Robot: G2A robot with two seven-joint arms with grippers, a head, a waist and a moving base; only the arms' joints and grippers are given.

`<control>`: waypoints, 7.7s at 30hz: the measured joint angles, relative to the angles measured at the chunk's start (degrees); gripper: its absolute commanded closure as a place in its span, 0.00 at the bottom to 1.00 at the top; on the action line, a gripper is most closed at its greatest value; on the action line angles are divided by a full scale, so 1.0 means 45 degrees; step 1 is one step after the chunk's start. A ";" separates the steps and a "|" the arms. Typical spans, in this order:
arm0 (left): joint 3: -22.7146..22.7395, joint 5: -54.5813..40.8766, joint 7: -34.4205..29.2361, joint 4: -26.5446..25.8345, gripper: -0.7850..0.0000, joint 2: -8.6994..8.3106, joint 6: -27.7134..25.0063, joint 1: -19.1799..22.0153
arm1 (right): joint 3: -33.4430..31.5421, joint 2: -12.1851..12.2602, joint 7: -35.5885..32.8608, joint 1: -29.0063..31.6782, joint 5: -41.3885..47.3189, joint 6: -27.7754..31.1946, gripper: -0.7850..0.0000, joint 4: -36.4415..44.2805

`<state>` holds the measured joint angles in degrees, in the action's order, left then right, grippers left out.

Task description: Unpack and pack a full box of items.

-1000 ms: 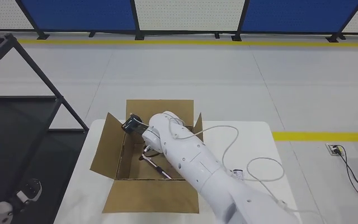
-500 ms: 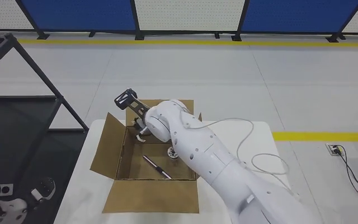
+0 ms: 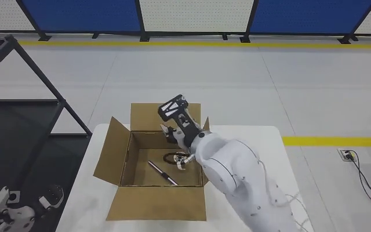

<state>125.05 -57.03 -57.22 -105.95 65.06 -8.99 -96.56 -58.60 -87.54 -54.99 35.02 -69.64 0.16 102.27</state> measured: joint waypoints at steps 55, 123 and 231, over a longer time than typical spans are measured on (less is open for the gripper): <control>-0.1359 0.0851 -0.0215 -0.1307 0.00 -0.0001 0.0096 -0.0182 | -0.4952 0.0821 -0.5412 0.4799 -0.2549 -0.3817 0.54 -0.2286; 0.0642 -0.2587 -0.1650 0.0125 0.00 0.0158 0.0730 -0.0670 | 0.4172 -0.1660 -0.3129 -0.5936 0.4597 -0.0737 1.00 -0.8077; -0.1283 0.6133 0.0304 0.1726 0.00 -0.0634 0.0557 0.3389 | -0.6332 0.0139 -0.3826 0.2218 0.6177 -0.1019 0.00 0.0934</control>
<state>119.28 -29.43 -55.85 -98.18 62.21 -6.49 -81.31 -87.10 -86.92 -72.20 45.00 -41.84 -4.43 106.47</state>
